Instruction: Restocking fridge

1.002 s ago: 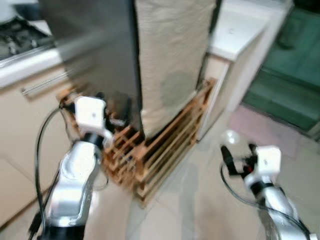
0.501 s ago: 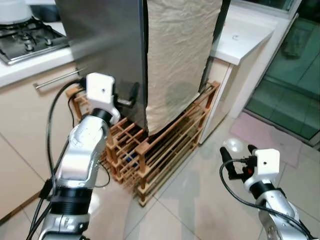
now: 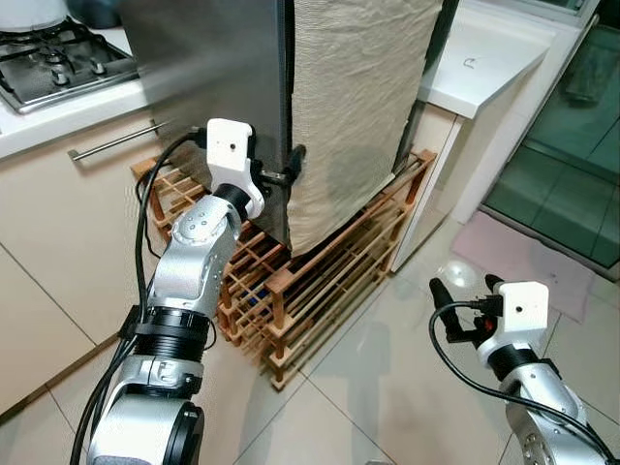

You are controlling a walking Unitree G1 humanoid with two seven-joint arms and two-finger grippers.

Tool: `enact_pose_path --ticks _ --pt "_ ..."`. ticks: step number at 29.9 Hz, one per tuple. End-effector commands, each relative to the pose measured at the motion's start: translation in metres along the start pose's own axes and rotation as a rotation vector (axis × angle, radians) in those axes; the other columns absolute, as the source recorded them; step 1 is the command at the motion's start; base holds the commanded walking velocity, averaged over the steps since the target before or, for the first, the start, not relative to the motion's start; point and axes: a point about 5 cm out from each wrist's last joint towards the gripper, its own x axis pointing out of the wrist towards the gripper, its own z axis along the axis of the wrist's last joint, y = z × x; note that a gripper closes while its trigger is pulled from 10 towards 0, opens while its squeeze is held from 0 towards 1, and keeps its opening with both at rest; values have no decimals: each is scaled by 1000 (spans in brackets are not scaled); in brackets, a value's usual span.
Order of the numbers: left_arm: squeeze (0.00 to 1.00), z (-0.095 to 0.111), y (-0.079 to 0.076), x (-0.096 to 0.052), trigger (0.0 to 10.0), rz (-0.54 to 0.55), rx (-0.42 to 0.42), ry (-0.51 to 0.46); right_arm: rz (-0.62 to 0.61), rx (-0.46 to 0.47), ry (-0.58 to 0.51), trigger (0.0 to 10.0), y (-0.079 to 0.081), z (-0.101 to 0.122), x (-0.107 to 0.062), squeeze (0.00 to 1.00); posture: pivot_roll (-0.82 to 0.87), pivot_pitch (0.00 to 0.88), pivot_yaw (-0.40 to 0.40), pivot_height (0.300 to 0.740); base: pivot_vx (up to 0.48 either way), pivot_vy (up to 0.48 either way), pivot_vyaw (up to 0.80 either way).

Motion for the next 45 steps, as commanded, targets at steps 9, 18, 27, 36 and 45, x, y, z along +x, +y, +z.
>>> enact_pose_path --ticks 9,18,27,36,45 --pt "0 -4 -2 -12 10000 -40 15 24 -31 6 38 10000 -11 -8 -2 0 -21 26 -28 740 0 0 0" --pt "0 -15 -27 -15 10000 -163 28 43 -46 10 40 10000 -16 -14 6 0 -24 15 -21 740 0 0 0" --pt "0 -22 -34 -16 10000 -181 64 55 -56 7 37 10000 -19 -18 8 0 -27 21 -19 740 0 0 0" --pt "0 -24 -31 -12 10000 -134 94 50 -61 7 37 10000 -19 -21 6 0 -35 27 -19 740 0 0 0" --pt "0 -28 -35 -6 10000 -126 102 52 -62 6 35 10000 -20 -21 5 0 -45 31 -21 740 0 0 0"
